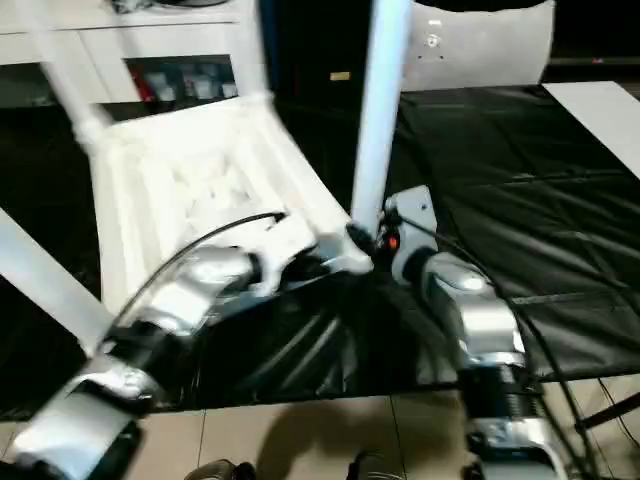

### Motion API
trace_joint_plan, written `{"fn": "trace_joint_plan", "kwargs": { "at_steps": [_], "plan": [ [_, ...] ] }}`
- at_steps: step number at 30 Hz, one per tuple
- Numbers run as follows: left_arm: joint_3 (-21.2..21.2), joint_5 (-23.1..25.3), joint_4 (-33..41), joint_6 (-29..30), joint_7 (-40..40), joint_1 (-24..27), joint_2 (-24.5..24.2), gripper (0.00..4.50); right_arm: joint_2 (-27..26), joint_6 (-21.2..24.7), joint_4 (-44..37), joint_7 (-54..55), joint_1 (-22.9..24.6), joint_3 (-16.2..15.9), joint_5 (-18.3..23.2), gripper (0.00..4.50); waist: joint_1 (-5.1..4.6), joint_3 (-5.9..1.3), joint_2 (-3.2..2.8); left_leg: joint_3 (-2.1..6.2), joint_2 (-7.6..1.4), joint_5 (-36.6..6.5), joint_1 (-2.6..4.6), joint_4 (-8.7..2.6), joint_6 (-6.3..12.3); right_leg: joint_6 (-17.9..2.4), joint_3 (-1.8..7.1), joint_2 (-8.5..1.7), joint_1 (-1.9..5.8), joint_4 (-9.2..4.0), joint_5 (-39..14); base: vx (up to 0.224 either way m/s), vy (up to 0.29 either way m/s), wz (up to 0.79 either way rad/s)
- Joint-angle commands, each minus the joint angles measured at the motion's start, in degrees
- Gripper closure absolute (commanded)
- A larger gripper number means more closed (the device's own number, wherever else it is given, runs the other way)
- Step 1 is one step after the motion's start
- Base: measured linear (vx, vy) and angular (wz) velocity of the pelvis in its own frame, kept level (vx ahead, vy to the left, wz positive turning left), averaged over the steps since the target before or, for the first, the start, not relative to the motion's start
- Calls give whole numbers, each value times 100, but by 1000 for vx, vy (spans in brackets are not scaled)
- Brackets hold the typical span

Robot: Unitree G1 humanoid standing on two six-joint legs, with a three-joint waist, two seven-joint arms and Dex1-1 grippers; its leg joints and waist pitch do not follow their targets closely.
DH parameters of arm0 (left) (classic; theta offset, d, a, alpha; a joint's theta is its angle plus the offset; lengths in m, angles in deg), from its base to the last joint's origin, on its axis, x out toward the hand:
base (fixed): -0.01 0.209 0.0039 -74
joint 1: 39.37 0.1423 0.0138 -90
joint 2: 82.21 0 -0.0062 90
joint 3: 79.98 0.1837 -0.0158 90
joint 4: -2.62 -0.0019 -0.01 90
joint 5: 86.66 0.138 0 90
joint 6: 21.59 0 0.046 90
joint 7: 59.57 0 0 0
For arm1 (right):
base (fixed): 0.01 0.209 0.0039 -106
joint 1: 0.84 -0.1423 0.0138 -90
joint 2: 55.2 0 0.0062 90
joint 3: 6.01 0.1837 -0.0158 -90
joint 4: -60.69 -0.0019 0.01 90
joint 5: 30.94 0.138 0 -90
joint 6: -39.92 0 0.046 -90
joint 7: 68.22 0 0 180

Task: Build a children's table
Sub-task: Rotate leg to tighten

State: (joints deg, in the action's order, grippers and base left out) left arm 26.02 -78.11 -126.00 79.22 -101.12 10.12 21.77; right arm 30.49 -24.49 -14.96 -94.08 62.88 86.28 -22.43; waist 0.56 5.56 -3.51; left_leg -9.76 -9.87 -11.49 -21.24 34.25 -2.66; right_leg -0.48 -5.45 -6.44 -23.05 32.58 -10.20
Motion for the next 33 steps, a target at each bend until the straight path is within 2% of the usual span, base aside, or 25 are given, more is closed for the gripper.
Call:
{"fn": "trace_joint_plan", "kwargs": {
  "at_steps": [1, 4, 8, 9, 12, 14, 15, 16, 18, 21, 24, 26, 32, 33],
  "plan": [
    [218, -94, 174, -124, 73, -252, 539, 450, -382, 165, 370, 75, -27, -350, 33, 199, 46, -352, 112, 128, -246, -1612, 0, -532, 235, -956, 231, -274, 268, -458, -2221, 0, 0, 0],
    [215, -25, 172, -89, 172, -268, 546, 450, -420, 117, 329, 118, -25, -273, 58, 172, 81, -383, 110, 96, -252, -1330, 6, -504, 369, -1123, 251, -281, 277, -419, -1793, 0, 0, 0],
    [291, 34, 322, -257, -36, -116, 214, 450, -142, -330, 99, -390, 234, -177, 236, 141, 161, -413, 110, 67, -263, -1055, 5, -468, 560, -1235, 267, -285, 280, -381, -1485, 13, -5, 1],
    [285, 18, 337, -281, -82, -96, 172, 450, -96, -395, 51, -477, 276, -147, 275, 141, 191, -435, 113, 55, -264, -892, 6, -442, 620, -1307, 277, -285, 280, -347, -1234, 50, -21, 3],
    [238, 11, 365, -321, -181, -41, 23, 450, 118, -511, -189, -920, 442, -31, 460, 104, 222, -446, 123, 45, -258, -668, -25, -412, 792, -1447, 270, -276, 306, -294, -884, 0, 0, 0],
    [229, -16, 372, -374, -324, -19, -79, 450, 329, -554, -304, -1240, 534, -19, 538, 96, 236, -446, 117, 50, -257, -567, -42, -406, 854, -1481, 262, -268, 313, -274, -805, 0, 0, 0],
    [230, -36, 374, -415, -417, -8, -136, 450, 449, -551, -367, -1428, 577, -10, 598, 86, 251, -449, 124, 48, -252, -555, -41, -398, 867, -1471, 261, -269, 317, -282, -819, 0, 0, 0],
    [229, -51, 379, -431, -486, 1, -180, 450, 541, -539, -418, -1574, 606, -3, 647, 75, 279, -448, 94, 46, -263, -566, -22, -396, 898, -1474, 266, -268, 302, -284, -839, 0, 0, 0],
    [252, -81, 370, -575, -703, 22, -303, 450, 801, -624, -510, -1970, 673, -49, 719, 54, 317, -449, 97, 48, -280, -588, -22, -396, 908, -1502, 259, -252, 285, -270, -812, 0, 0, 0],
    [300, -136, 345, -722, -990, 45, -477, 450, 1113, -737, -548, -2428, 731, -86, 776, 44, 322, -451, 96, 52, -290, -618, -27, -395, 890, -1528, 255, -256, 281, -265, -791, 0, 0, 0],
    [355, -223, 380, -977, -1379, 103, -652, 450, 1373, -842, -547, -2790, 758, -106, 815, 8, 331, -454, 98, 60, -297, -657, -36, -393, 887, -1544, 255, -264, 285, -252, -776, 0, 0, 0],
    [405, -301, 418, -1268, -1773, 164, -825, 450, 1618, -1006, -565, -3099, 787, -175, 756, 3, 331, -456, 122, 50, -297, -602, -44, -387, 924, -1561, 259, -261, 292, -238, -662, 0, 0, 0],
    [572, -433, 388, -1822, -2654, 205, -1222, 450, 2063, -1154, -677, -4130, 881, -292, 1003, 3, 427, -463, 89, 41, -331, -601, -18, -377, 963, -1597, 263, -268, 271, -217, -695, 0, 0, 0],
    [572, -433, 388, -1822, -2654, 205, -1222, 450, 2063, -1154, -677, -4130, 881, -292, 1003, 19, 444, -466, 93, 42, -331, -624, -14, -376, 966, -1605, 259, -268, 272, -217, -718, 0, 0, 0]
  ]
}}
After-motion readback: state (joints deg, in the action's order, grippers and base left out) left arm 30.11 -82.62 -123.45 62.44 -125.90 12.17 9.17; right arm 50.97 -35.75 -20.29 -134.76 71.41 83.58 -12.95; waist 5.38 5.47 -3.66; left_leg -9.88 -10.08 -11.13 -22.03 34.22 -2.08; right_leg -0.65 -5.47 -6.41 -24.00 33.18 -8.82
